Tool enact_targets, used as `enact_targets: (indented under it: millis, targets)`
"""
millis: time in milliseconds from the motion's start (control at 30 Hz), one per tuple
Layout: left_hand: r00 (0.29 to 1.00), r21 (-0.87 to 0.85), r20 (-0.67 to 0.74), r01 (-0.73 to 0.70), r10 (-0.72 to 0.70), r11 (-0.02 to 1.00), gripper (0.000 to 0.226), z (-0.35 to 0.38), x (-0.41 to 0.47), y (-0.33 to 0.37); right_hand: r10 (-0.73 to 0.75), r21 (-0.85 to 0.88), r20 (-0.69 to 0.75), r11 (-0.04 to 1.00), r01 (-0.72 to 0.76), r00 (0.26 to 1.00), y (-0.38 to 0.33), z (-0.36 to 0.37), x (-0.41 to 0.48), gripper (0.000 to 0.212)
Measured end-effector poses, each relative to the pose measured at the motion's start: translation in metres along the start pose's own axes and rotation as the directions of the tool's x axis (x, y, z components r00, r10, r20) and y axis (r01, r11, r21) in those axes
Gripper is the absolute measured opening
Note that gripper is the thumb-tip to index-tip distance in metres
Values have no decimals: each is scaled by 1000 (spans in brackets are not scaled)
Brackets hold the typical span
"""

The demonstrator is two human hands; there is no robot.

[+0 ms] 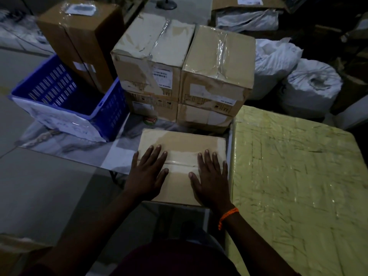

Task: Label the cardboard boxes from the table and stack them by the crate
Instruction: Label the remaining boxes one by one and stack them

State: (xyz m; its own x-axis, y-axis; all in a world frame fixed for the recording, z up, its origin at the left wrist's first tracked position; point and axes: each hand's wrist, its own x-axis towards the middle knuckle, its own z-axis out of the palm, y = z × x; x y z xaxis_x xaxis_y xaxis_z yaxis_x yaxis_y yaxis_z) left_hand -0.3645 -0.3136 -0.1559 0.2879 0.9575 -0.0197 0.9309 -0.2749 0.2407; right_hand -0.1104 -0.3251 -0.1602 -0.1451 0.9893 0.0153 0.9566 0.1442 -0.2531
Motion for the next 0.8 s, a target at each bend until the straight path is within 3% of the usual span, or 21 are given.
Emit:
enact_targets:
  millis: [67,167,267,300,367,433,533,633,800]
  targets:
    - [1000,-30,-18,11,-11,999,65,-2,2,2,36,36,-28,999,-35,999,2,0,2,77]
    - [989,-138,-70,119,-129,983,73,-5,2,5,269,211,-83,946,-246,960,0,-9,2,84]
    - [945,-353,-55,284,-323,891,91,-12,0,9,504,581,23,696,-422,864,7,-14,9,99]
    - [929,-413,-31,323,-368,851,96,-16,2,9,541,653,103,596,-467,835,12,-18,13,104]
    - [904,-518,-10,361,-427,776,101,-21,11,4,540,682,215,513,-521,814,18,-27,18,98]
    - [893,-596,0,361,-450,717,93,-28,21,-1,533,719,236,467,-515,813,25,-35,20,78]
    - [864,-650,25,396,-502,649,72,-39,28,1,565,794,240,354,-495,789,28,-51,22,75]
    - [881,-762,-43,277,-472,585,37,-53,30,8,593,848,196,297,-439,781,28,-69,23,60]
    - [828,-924,31,237,-560,299,47,-76,26,12,615,911,149,220,-350,775,37,-86,23,82]
